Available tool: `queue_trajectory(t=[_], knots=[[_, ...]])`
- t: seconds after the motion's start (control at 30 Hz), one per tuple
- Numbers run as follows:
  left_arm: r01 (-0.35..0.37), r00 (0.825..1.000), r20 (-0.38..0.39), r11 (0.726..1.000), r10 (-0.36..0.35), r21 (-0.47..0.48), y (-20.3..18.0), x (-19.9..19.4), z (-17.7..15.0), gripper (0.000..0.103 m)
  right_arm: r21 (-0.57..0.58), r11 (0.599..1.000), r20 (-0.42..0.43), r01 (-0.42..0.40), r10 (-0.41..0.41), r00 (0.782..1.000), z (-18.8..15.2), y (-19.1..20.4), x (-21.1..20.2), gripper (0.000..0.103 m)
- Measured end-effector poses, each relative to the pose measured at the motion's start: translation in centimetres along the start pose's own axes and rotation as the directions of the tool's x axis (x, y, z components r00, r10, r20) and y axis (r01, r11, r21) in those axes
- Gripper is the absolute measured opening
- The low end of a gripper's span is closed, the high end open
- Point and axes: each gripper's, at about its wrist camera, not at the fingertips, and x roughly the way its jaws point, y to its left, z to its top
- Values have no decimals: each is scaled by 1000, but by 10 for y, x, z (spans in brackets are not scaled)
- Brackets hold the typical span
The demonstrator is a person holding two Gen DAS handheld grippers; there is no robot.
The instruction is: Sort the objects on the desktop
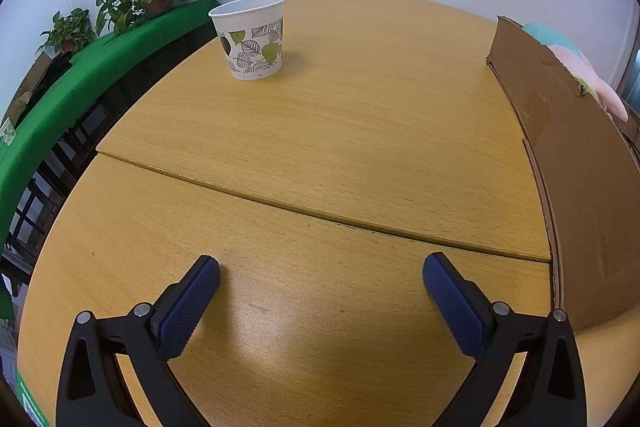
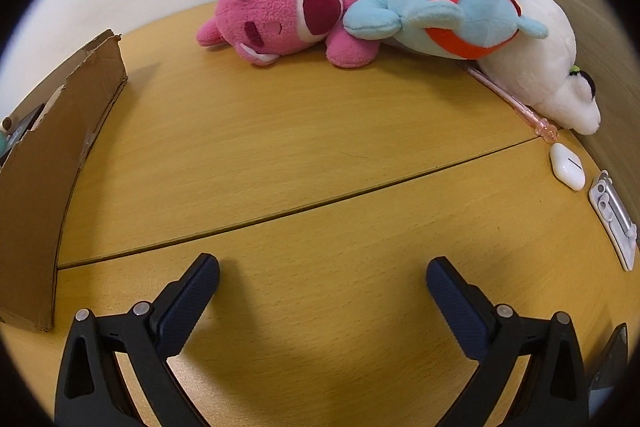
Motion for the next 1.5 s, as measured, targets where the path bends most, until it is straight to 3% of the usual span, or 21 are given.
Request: queue_trajectory(t=[1.5], knots=[[0,1000,0,1000,0,0,0,0,0,103,-2,1000,-1,1,-1,1000,-7,-10,-6,103]])
